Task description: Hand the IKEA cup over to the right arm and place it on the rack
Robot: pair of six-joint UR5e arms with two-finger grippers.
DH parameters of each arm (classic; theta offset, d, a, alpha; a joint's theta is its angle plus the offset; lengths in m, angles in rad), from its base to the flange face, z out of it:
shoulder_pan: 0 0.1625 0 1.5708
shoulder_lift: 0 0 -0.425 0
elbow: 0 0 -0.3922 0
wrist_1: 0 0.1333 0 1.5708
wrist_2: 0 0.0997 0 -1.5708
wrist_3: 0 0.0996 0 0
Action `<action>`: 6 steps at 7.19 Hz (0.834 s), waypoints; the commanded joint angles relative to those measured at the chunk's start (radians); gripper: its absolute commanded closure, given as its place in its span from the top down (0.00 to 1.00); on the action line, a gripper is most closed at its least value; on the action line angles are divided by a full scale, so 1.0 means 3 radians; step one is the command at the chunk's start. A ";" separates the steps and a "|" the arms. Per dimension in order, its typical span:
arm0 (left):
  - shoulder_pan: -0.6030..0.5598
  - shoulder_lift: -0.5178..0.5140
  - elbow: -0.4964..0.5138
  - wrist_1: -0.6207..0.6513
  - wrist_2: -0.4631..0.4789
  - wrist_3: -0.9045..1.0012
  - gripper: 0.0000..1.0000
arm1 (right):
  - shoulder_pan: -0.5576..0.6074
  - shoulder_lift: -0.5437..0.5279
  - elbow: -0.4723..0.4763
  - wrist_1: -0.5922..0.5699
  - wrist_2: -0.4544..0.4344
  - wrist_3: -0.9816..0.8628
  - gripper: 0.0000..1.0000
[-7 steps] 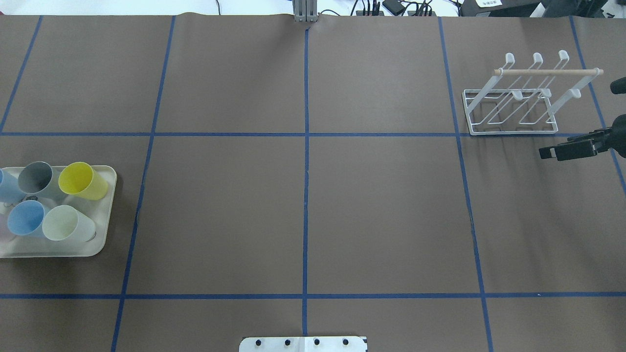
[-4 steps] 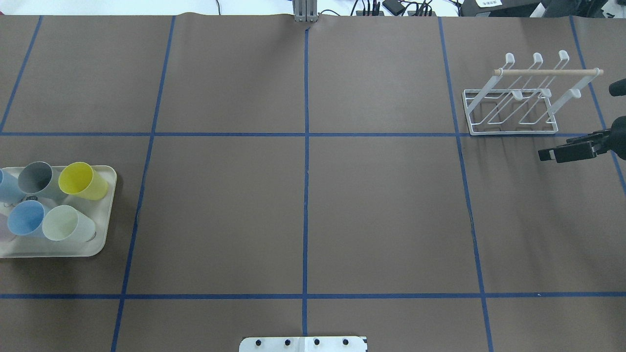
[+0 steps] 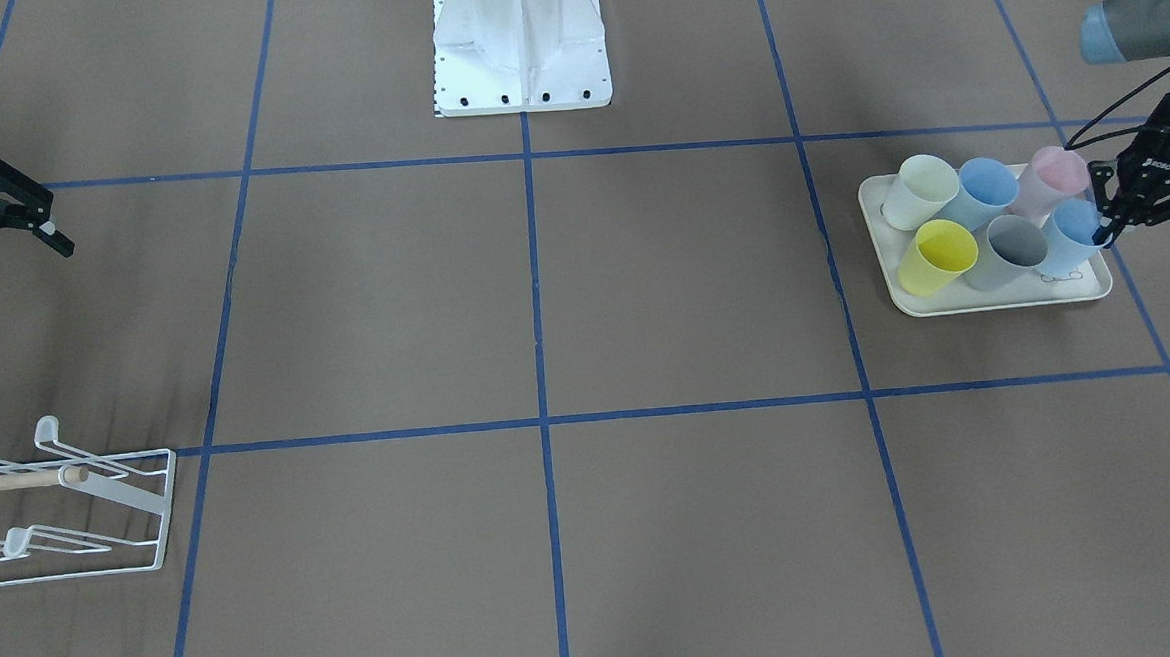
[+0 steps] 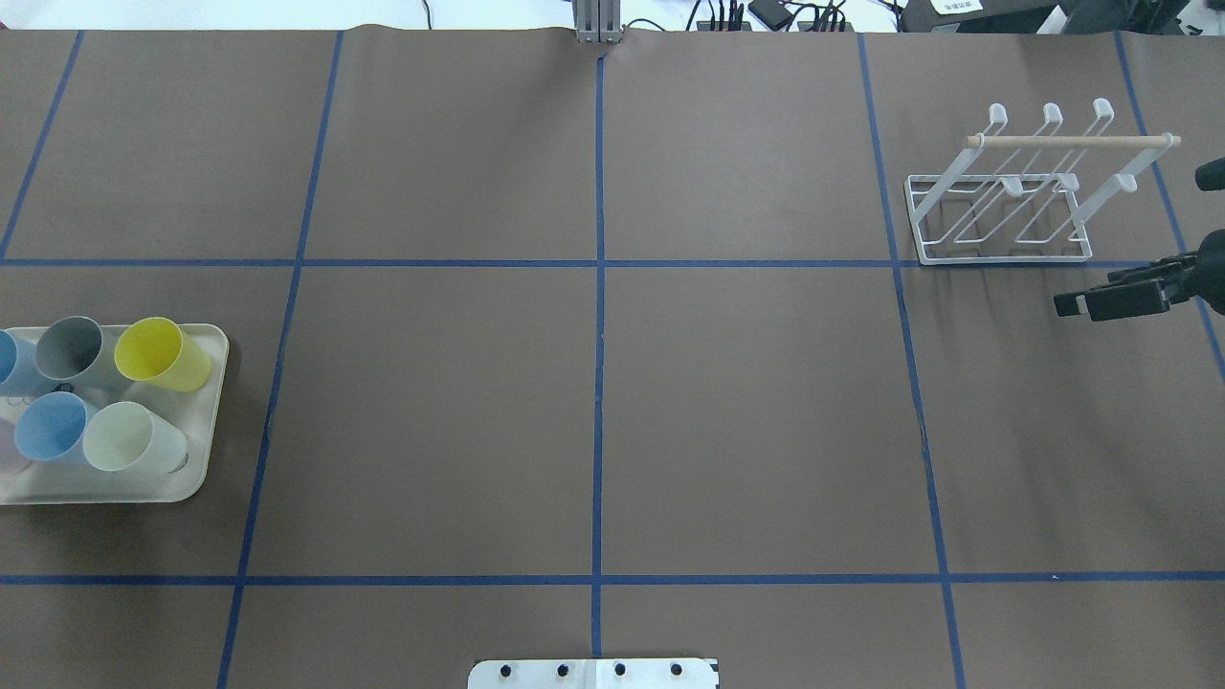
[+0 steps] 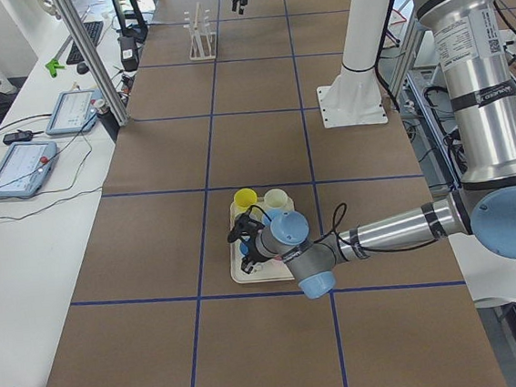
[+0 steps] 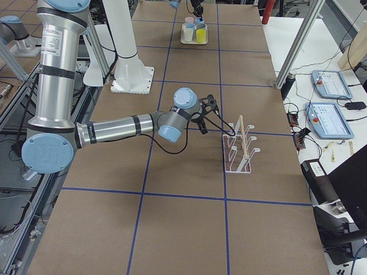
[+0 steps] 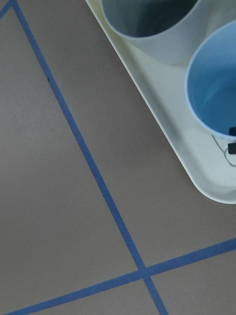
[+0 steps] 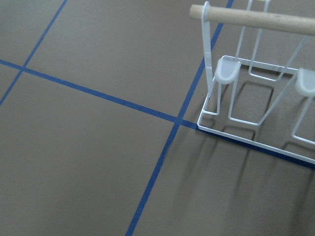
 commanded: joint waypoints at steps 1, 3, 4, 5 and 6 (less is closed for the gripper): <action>-0.0418 -0.0181 -0.0015 0.0213 -0.0042 0.0001 0.00 | -0.0019 0.0212 0.0000 0.0042 -0.0063 -0.0006 0.98; -0.1073 -0.0299 -0.0025 0.0352 -0.0621 0.0383 0.00 | -0.0268 0.0463 -0.0066 0.0486 -0.0212 0.0070 0.98; -0.1304 -0.0421 -0.0132 0.0378 -0.0995 0.0344 0.00 | -0.0411 0.0616 -0.0077 0.0493 -0.0247 0.0233 0.99; -0.1301 -0.0448 -0.0457 0.0383 -0.1069 0.0101 0.00 | -0.0554 0.0830 -0.0077 0.0493 -0.0415 0.0235 0.99; -0.1266 -0.0534 -0.0814 0.0378 -0.1065 -0.0681 0.00 | -0.0819 0.1095 -0.0112 0.0493 -0.0766 0.0220 0.99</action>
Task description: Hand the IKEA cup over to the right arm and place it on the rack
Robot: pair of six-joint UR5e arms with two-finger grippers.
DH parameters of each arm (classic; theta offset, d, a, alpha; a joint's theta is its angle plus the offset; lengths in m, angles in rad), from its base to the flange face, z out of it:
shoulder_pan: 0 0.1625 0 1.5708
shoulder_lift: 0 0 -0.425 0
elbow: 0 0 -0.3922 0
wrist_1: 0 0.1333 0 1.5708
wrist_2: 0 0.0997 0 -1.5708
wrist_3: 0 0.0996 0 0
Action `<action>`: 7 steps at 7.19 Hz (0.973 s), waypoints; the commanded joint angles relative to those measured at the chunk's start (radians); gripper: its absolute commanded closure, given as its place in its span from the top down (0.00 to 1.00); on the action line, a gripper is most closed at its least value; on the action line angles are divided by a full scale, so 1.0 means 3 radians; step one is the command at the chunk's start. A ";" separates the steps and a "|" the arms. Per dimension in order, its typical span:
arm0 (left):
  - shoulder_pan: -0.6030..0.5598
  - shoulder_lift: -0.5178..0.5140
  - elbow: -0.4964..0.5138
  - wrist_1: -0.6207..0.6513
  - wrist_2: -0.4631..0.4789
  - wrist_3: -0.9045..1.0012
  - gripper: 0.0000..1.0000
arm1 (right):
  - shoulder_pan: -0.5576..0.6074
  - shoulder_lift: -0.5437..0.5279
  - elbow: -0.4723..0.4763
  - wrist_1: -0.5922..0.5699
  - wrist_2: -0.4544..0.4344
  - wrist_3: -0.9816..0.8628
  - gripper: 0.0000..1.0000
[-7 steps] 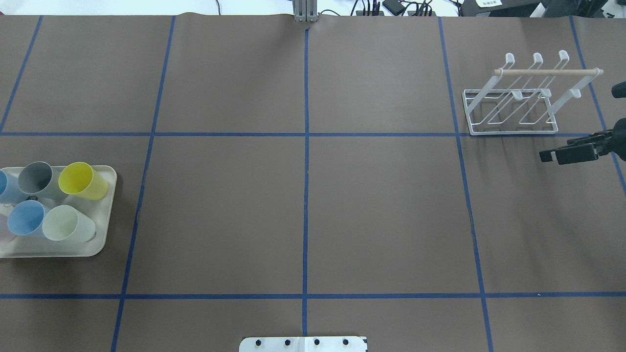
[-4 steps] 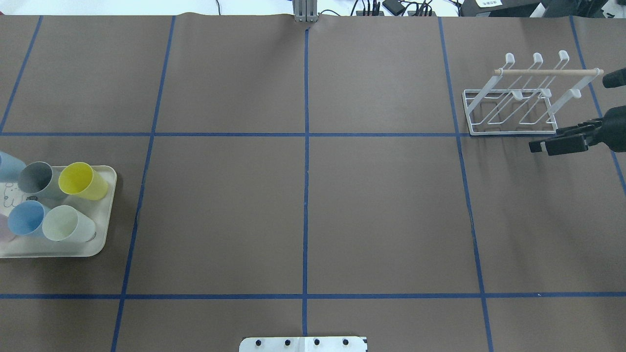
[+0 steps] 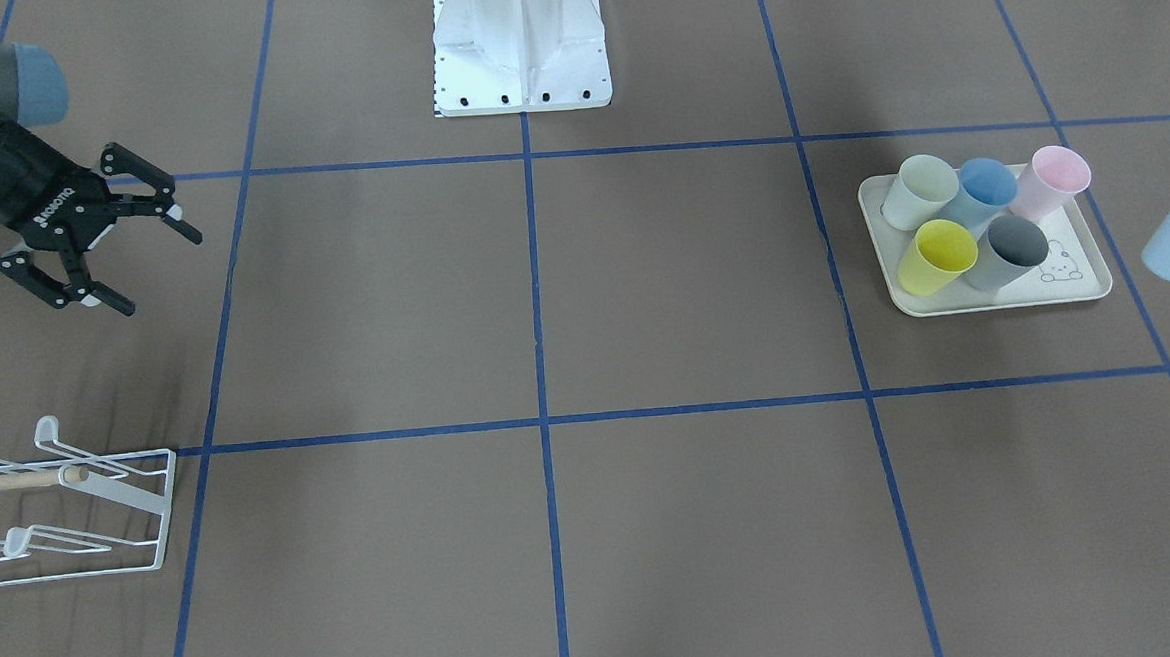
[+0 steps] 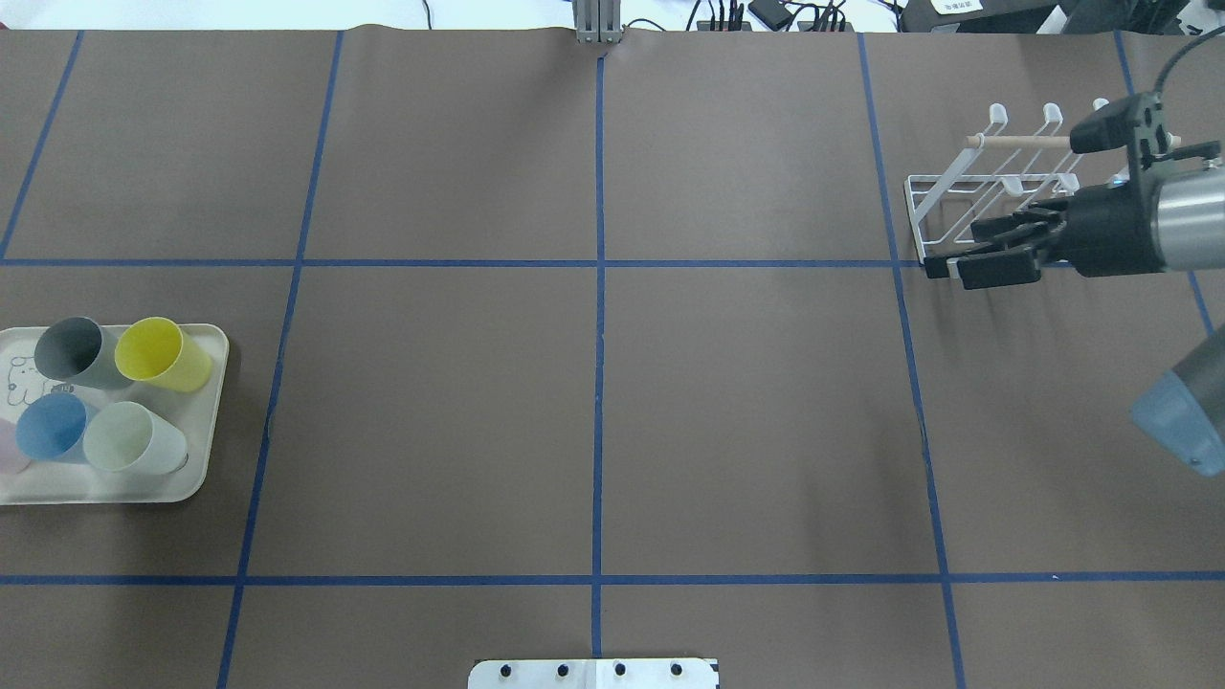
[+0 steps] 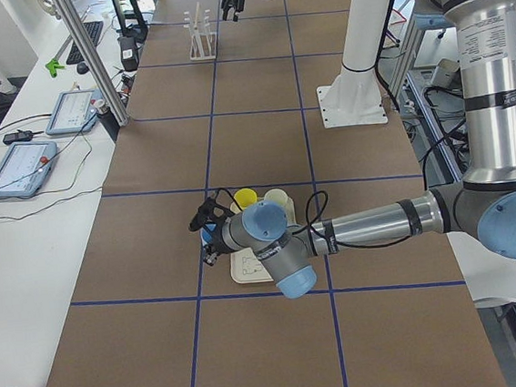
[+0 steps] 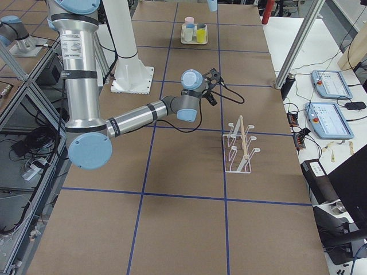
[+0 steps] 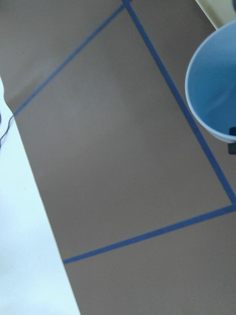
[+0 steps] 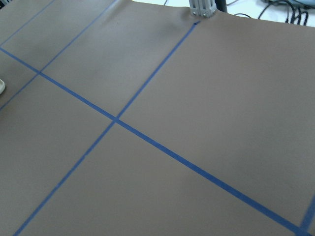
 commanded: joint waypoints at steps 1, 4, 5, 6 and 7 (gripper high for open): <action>0.0150 -0.0160 -0.0656 0.0005 -0.0093 -0.1280 0.00 | -0.0542 0.0512 -0.0076 0.0006 -0.0904 0.0010 0.99; 0.0901 -0.0787 -0.0782 0.0021 -0.0048 -0.3211 0.00 | -0.1030 0.0733 -0.0122 -0.0005 -0.1667 -0.0763 0.99; 0.1116 -0.0982 -0.0787 0.0056 -0.0042 -0.3826 0.00 | -0.1117 0.0774 -0.0148 0.0005 -0.1671 -0.1146 0.99; 0.1270 -0.1232 -0.0802 0.0052 0.0018 -0.4485 0.00 | -0.1199 0.0911 -0.0224 0.0006 -0.1666 -0.1338 0.99; 0.1581 -0.1422 -0.0812 0.0051 0.0363 -0.4882 0.00 | -0.1306 0.1145 -0.0331 0.0011 -0.1671 -0.1421 0.99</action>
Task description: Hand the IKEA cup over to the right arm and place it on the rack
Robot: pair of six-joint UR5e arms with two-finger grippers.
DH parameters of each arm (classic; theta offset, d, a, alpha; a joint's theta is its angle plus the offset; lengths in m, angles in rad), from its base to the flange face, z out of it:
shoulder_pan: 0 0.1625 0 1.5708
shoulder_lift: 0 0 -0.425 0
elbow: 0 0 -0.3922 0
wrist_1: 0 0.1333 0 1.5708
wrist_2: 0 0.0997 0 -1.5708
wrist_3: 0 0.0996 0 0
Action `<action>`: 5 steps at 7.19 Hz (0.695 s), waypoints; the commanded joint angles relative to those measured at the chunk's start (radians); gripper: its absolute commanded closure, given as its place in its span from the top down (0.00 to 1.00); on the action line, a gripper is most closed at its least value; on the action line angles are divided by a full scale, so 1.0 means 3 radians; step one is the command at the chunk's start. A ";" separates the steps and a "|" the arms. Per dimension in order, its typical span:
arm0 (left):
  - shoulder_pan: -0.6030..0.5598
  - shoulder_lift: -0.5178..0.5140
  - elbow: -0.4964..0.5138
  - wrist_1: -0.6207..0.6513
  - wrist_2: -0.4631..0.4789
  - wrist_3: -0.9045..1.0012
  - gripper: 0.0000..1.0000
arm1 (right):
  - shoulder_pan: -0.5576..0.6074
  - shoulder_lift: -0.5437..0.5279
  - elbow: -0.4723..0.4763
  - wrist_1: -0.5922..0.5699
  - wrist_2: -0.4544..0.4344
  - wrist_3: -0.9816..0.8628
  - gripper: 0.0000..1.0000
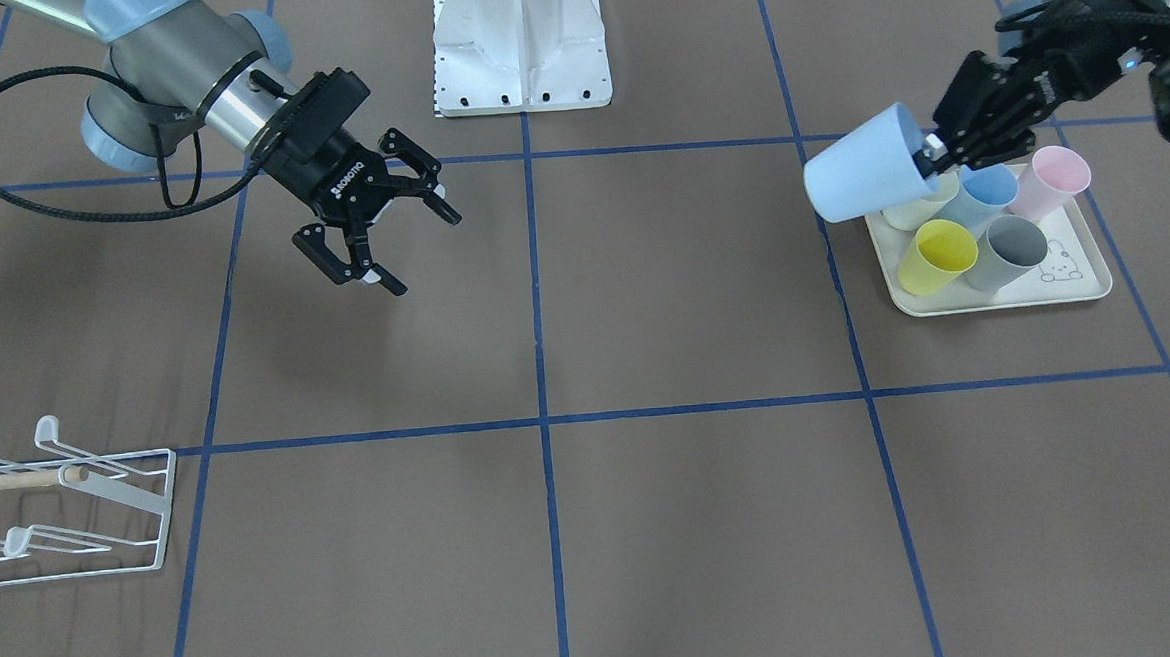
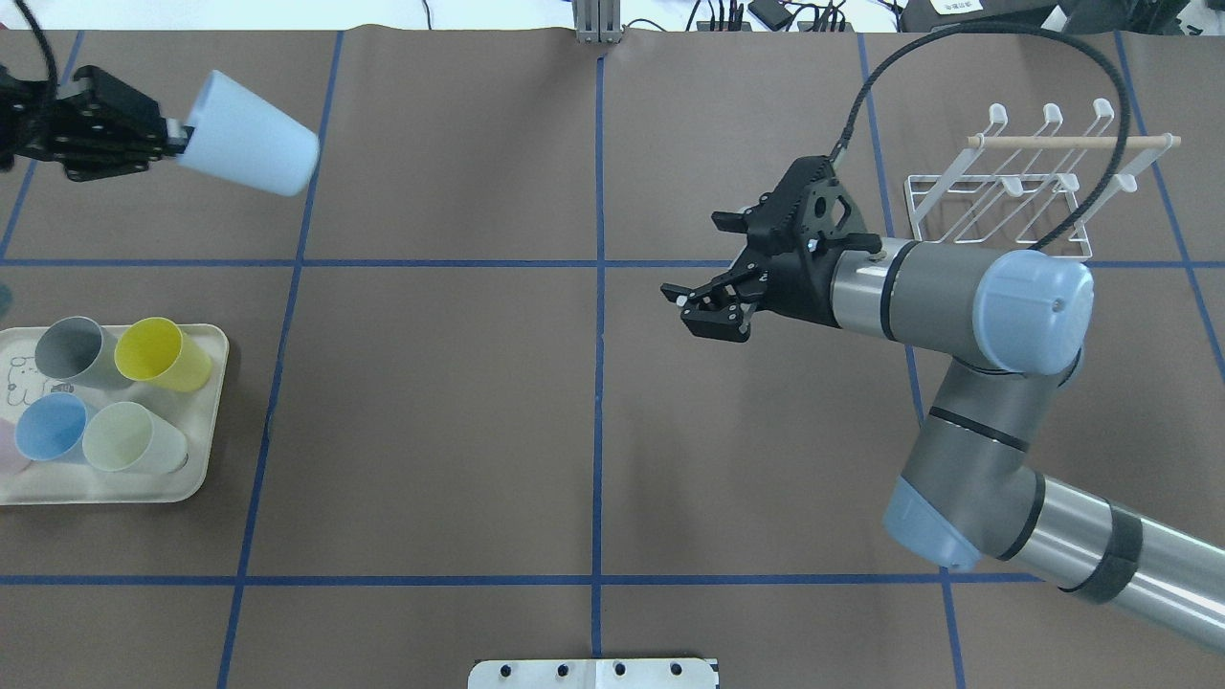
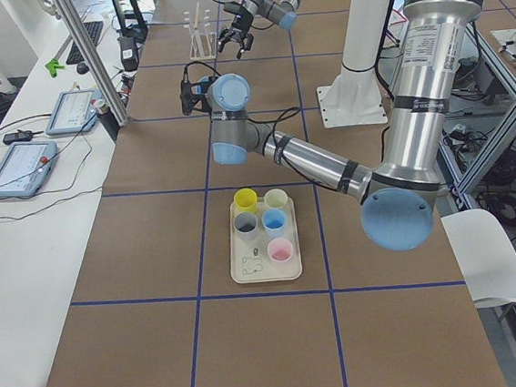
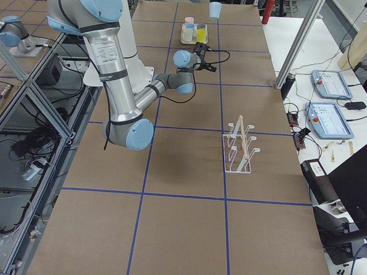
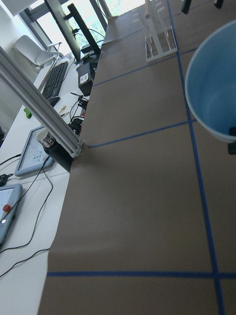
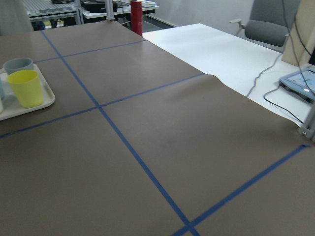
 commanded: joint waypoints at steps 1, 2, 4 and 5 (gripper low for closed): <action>0.0664 -0.0373 -0.0003 0.0064 0.0645 -0.0640 0.00 | -0.0203 0.0346 -0.0164 0.0010 -0.0017 -0.0197 0.99; 0.0769 -0.0521 -0.0008 0.0328 0.0781 -0.0640 0.00 | -0.0244 0.0353 -0.0159 0.0035 -0.0012 -0.0299 0.98; 0.0881 -0.0589 -0.0008 0.0478 0.0797 -0.0615 0.00 | -0.0352 0.0348 -0.0266 0.0590 -0.0007 -0.0376 0.98; 0.1004 -0.0584 -0.0008 0.0479 0.0797 -0.0579 0.00 | -0.0362 0.0358 -0.0287 0.0684 -0.0012 -0.0371 0.98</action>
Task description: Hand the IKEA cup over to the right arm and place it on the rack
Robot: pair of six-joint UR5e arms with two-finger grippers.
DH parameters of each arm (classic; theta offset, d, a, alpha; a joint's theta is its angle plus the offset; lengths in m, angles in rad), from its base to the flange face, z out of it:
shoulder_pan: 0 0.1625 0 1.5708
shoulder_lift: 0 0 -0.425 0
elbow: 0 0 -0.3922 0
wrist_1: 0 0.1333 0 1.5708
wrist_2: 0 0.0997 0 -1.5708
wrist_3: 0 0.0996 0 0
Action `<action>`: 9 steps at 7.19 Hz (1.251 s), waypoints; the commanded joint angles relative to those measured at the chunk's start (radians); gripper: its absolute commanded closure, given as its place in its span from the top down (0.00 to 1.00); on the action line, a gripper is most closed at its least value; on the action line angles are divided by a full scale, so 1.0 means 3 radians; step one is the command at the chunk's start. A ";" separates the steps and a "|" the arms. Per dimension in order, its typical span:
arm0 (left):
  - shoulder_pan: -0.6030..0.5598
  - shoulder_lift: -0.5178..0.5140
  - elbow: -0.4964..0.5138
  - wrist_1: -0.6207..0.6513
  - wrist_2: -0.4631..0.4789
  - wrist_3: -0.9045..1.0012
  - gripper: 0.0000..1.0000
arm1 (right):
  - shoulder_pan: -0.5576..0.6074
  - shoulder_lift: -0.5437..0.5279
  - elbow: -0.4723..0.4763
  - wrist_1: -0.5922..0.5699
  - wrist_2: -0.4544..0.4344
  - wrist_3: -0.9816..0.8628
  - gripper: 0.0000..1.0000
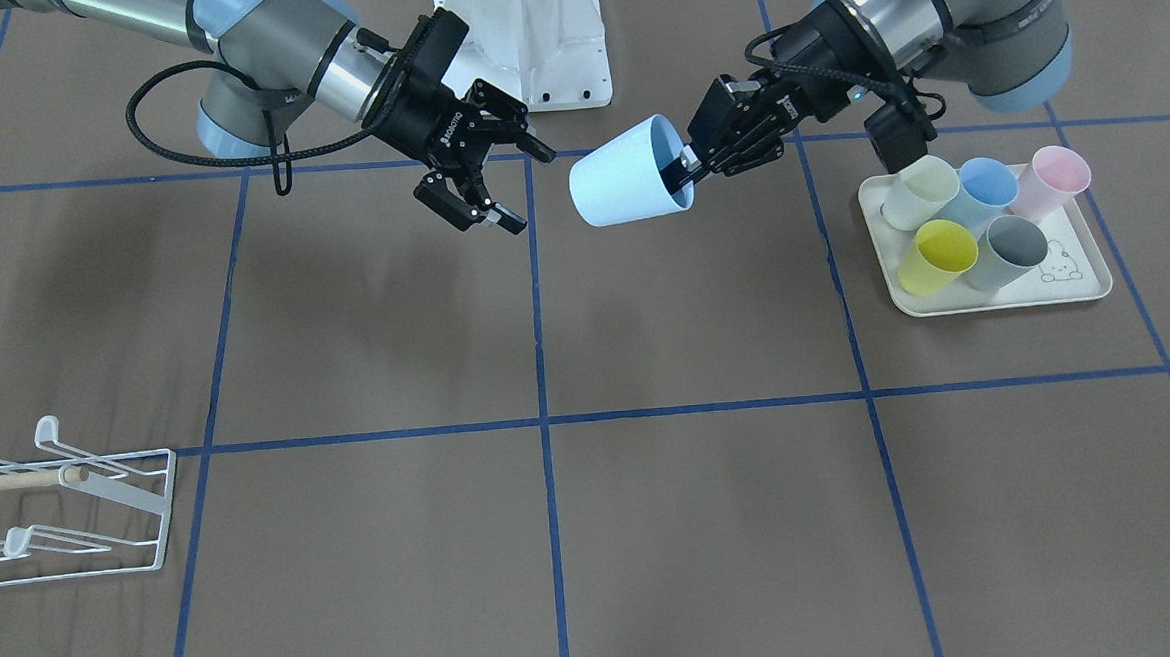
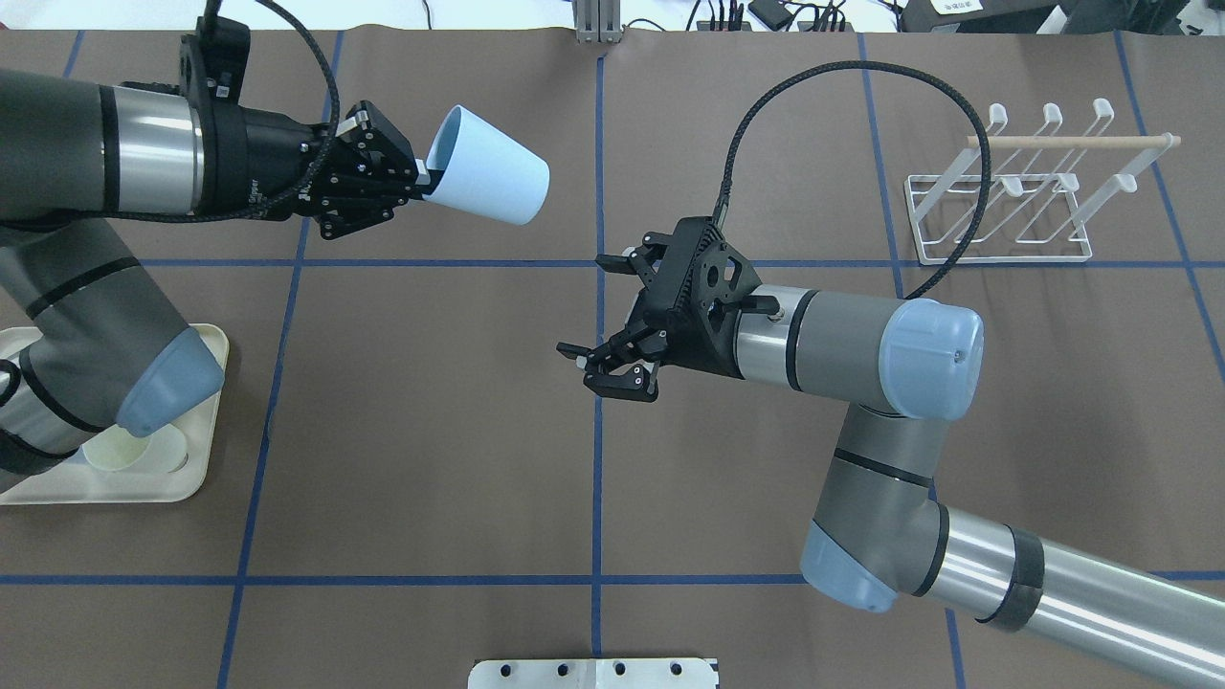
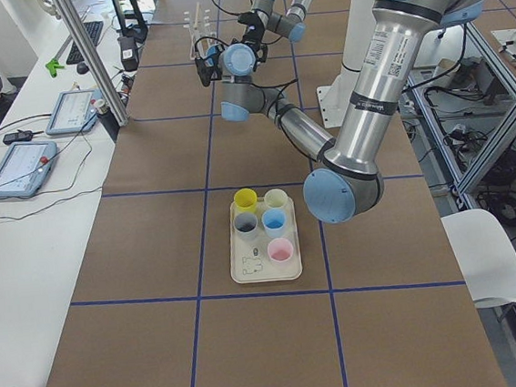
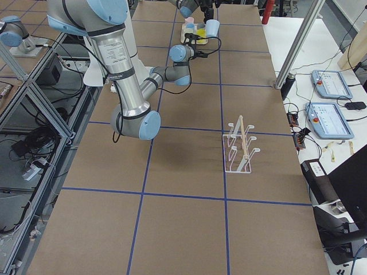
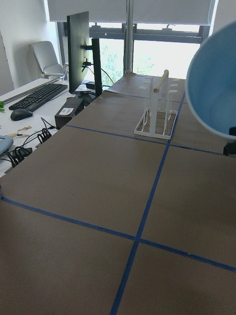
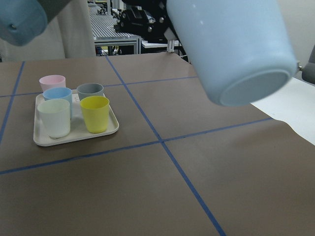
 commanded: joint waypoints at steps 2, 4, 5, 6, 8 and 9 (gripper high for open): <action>0.0175 -0.0005 -0.0010 0.0005 0.0007 0.0063 0.00 | -0.0026 0.0010 -0.0043 0.0196 -0.0017 0.0001 0.98; 0.0282 0.0005 -0.0021 0.0005 0.0012 0.0130 0.00 | -0.0021 0.0010 -0.0043 0.0201 -0.0028 0.0017 0.98; 0.0343 0.0010 -0.0021 0.0005 0.0013 0.0135 0.00 | -0.0026 0.0010 -0.0043 0.0201 -0.0028 0.0017 0.98; 0.0379 0.0020 -0.0021 0.0005 0.0023 0.0226 0.00 | -0.0021 0.0010 -0.0038 0.0201 -0.0028 0.0017 0.98; 0.0410 0.0036 -0.0021 0.0005 0.0059 0.0298 0.00 | -0.0026 0.0015 -0.0038 0.0201 -0.0033 0.0017 0.98; 0.0416 0.0036 -0.0021 0.0005 0.0059 0.0298 0.00 | -0.0021 0.0015 -0.0038 0.0201 -0.0033 0.0017 0.98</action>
